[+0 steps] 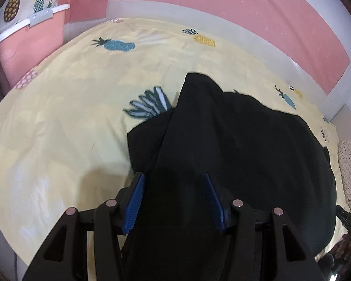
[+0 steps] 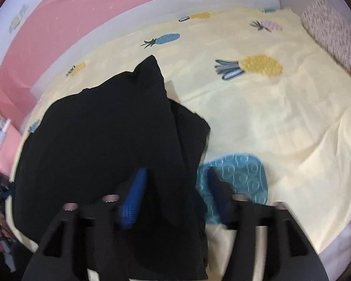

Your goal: Fold large clothes

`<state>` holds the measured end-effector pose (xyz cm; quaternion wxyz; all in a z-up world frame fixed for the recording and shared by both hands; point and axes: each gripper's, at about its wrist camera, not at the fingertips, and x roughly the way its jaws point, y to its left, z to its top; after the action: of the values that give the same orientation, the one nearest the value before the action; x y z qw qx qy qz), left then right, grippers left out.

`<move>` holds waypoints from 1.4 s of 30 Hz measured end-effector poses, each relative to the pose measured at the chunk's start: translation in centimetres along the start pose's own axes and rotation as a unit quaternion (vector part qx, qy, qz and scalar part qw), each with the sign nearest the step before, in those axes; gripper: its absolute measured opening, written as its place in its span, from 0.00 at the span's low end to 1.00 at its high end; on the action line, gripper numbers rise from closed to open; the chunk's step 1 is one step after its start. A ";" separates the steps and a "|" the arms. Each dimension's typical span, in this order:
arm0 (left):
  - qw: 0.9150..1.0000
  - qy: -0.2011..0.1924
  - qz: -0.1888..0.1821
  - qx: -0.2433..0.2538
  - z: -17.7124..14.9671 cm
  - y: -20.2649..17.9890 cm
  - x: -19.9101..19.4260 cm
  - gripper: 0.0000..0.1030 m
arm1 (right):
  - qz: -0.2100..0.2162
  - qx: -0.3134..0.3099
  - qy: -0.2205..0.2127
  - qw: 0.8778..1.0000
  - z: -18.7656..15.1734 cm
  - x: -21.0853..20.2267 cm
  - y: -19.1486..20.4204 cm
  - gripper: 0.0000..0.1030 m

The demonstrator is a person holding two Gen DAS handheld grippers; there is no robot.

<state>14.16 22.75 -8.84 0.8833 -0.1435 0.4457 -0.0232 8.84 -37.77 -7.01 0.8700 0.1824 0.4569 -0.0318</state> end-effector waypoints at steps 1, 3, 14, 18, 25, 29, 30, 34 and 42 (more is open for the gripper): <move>1.000 0.008 -0.005 -0.002 -0.4 0.3 0.3 0.54 | 0.016 0.013 0.012 1.000 -0.3 0.4 -0.6 0.71; 1.000 0.021 -0.015 -0.010 -0.6 0.8 1.0 0.59 | 0.038 0.030 0.028 0.998 -0.7 1.2 -1.4 0.75; 0.991 0.066 -0.093 -0.077 0.9 2.6 5.1 0.86 | 0.134 0.067 0.081 0.985 2.8 6.3 -2.9 0.75; 0.984 0.086 -0.119 -0.100 1.2 3.0 7.0 0.93 | 0.160 0.082 0.099 0.979 3.0 8.0 -3.3 0.79; 0.983 0.099 -0.126 -0.092 1.6 1.7 8.2 0.94 | 0.191 0.106 0.114 0.969 3.0 9.4 -3.7 0.74; 0.986 0.093 -0.119 -0.076 1.4 0.8 8.0 0.91 | 0.195 0.100 0.115 0.969 2.8 8.8 -3.4 0.67; 0.986 0.098 -0.115 -0.074 1.5 0.6 8.4 0.91 | 0.195 0.102 0.119 0.968 2.9 9.3 -3.3 0.67; 0.989 0.115 -0.074 -0.051 2.3 -1.5 9.2 0.88 | 0.174 0.093 0.136 0.971 3.8 11.0 -2.4 0.67; 0.996 0.084 -0.031 -0.001 3.1 -5.0 4.4 0.32 | 0.155 0.065 0.107 0.980 4.9 6.3 -0.1 0.30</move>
<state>19.68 17.94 -9.17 0.8415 -0.1556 0.5137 -0.0618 16.29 -38.82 -9.59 0.7967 0.3094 0.5108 0.0932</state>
